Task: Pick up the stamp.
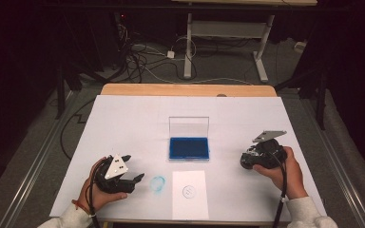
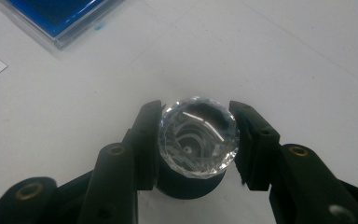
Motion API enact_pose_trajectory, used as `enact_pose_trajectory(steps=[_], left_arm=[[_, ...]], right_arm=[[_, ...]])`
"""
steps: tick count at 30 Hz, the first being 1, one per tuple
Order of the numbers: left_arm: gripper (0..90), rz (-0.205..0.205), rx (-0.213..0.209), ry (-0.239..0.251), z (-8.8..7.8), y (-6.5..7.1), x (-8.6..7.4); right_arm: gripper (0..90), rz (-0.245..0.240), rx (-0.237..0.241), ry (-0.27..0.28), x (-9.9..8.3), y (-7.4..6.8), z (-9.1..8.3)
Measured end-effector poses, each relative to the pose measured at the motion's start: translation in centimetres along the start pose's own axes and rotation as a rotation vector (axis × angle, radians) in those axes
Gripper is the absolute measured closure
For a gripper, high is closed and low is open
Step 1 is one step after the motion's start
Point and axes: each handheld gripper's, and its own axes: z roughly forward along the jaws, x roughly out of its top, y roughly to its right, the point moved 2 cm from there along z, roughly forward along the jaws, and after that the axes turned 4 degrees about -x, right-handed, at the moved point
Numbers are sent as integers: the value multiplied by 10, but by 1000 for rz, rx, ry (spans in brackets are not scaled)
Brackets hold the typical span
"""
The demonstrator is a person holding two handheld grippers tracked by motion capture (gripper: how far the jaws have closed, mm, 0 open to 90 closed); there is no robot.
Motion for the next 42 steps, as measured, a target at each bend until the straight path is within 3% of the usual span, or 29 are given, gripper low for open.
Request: enact_pose_trajectory(steps=[9, 13, 22, 25, 35, 38, 42], left_arm=[[218, -4, -6, 11, 0, -1, 0], [219, -11, 21, -4, 0, -2, 0], [219, -12, 22, -4, 0, -2, 0], [216, -16, 46, -19, 1, -3, -1], [212, -9, 50, -19, 2, -3, 0], [207, -12, 68, -33, 2, -4, -1], [207, -26, 62, -24, 1, -4, -1]], right_arm=[[575, -3, -3, 24, -1, 0, -1], [575, 9, -5, 44, -1, 0, -3], [575, 1, -7, 95, 0, 1, -9], [575, 0, -8, 123, 3, 1, -15], [576, -15, -27, 213, 16, 4, -33], [576, -31, -57, 277, 24, 1, -40], [576, -28, -61, 314, 31, 0, -45]])
